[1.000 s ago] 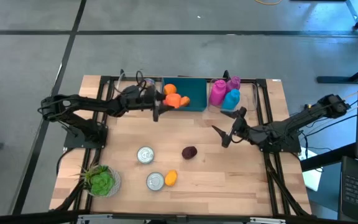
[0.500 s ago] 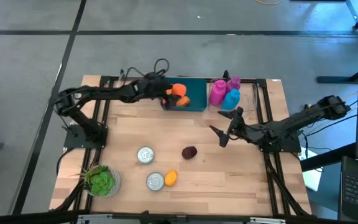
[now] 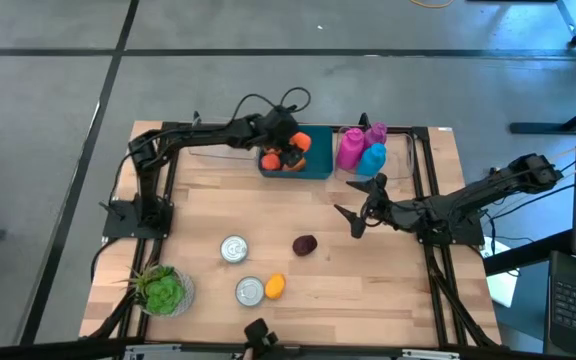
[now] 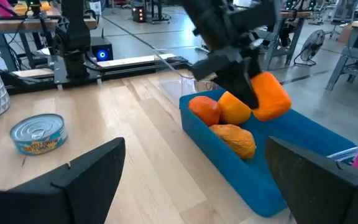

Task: Pick & Place Food Item
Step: Put the orange into the blue bin

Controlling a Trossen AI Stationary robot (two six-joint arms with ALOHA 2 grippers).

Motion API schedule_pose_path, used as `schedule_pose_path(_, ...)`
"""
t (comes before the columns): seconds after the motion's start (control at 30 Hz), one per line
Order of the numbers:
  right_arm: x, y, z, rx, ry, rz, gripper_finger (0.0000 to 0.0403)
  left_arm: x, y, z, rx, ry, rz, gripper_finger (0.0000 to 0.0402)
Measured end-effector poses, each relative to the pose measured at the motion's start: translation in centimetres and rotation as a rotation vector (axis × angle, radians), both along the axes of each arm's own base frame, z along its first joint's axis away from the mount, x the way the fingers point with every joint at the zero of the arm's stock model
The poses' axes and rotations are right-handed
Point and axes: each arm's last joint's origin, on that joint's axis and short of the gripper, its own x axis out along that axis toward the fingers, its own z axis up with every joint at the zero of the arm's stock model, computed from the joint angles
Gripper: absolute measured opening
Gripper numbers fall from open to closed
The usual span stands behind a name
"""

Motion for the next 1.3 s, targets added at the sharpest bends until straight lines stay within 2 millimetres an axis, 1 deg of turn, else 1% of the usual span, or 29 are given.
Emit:
schedule_pose_path(0.27,0.1,0.2,-0.1,-0.003,0.018,0.077,0.0382,1.4,1.0,-1.3,-0.063,0.021,0.061,0.0228)
schedule_pose_path(0.4,0.1,0.2,-0.1,-0.002,0.02,0.084,0.0382,1.7,1.5,-2.3,-0.089,0.032,0.091,0.0228)
schedule_pose_path(0.7,0.1,0.4,-0.1,0.015,0.026,0.148,0.0382,1.8,2.1,-3.8,-0.132,0.049,0.157,0.0228)
schedule_pose_path(1.1,0.2,0.5,-0.2,0.031,0.033,0.2,0.0382,1.4,2.4,-4.0,-0.172,0.045,0.24,0.0228)
schedule_pose_path(1.3,0.2,0.6,-0.2,0.032,0.034,0.206,0.0382,1.4,2.6,-3.9,-0.157,0.039,0.255,0.0244)
